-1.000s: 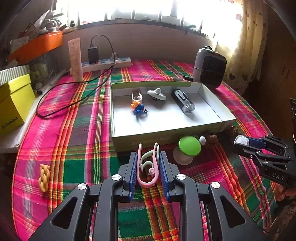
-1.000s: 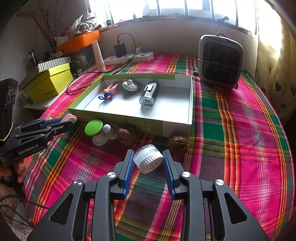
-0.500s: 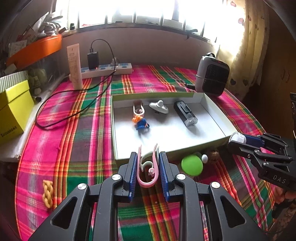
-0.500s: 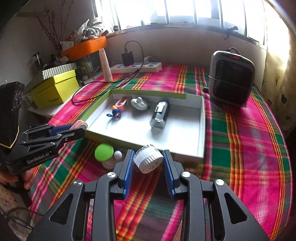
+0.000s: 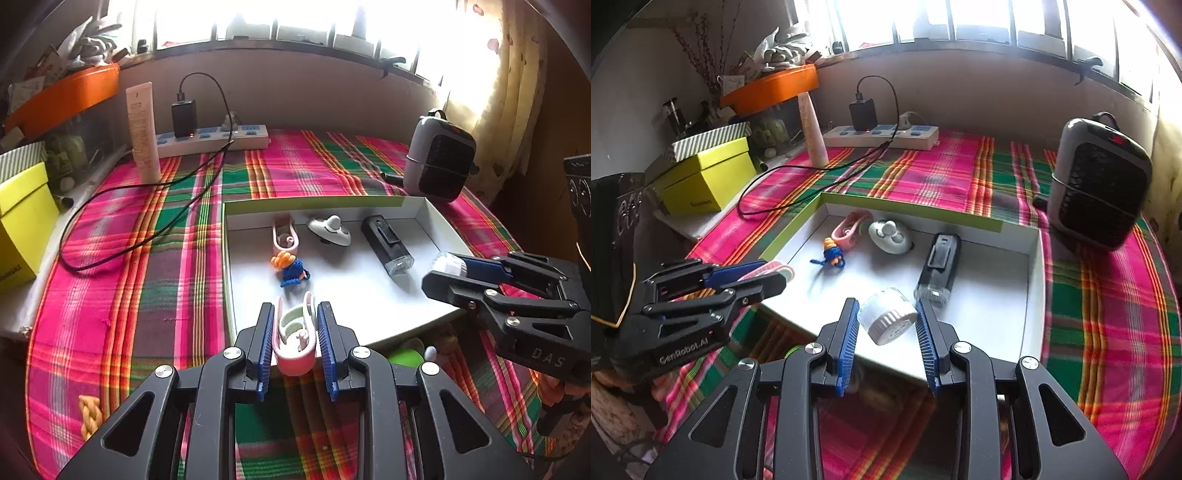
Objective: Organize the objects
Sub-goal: 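Carry the pink loop hook with left gripper while right gripper carries the white cap over the tray, then lower the pink loop into the tray and open left gripper while right gripper releases the white cap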
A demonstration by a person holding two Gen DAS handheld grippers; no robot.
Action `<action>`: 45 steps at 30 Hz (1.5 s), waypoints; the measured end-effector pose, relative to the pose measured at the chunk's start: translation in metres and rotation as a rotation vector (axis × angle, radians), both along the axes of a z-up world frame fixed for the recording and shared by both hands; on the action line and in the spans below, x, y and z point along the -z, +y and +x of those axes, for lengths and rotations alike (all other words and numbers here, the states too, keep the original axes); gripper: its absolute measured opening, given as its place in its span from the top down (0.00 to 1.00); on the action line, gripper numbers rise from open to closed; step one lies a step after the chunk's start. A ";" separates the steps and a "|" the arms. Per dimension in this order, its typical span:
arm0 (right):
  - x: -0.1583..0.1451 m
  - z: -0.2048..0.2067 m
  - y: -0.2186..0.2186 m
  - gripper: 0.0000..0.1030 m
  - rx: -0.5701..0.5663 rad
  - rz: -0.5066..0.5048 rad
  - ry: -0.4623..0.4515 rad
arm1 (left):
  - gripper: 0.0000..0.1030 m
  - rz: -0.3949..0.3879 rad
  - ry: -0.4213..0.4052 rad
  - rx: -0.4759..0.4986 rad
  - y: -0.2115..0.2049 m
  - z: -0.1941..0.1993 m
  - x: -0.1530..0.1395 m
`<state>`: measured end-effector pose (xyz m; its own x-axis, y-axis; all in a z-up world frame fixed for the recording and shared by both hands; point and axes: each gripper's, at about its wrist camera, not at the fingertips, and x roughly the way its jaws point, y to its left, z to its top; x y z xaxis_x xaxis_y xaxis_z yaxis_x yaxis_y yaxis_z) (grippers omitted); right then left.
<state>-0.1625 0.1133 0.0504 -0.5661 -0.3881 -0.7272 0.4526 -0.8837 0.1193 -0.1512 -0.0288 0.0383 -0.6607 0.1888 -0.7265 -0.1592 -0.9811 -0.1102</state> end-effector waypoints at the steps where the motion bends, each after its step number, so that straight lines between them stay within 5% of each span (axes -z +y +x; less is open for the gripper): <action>1: 0.001 -0.003 -0.002 0.68 -0.002 0.004 -0.003 | 0.79 0.000 -0.004 -0.001 0.000 -0.002 0.001; 45: 0.027 -0.071 -0.048 0.68 -0.112 0.105 -0.111 | 0.79 -0.077 0.001 0.015 0.015 -0.028 0.024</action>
<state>-0.2338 0.0657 0.0231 -0.4376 -0.3623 -0.8230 0.5377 -0.8390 0.0835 -0.1795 -0.0136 0.0144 -0.6591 0.1424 -0.7384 -0.1741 -0.9841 -0.0344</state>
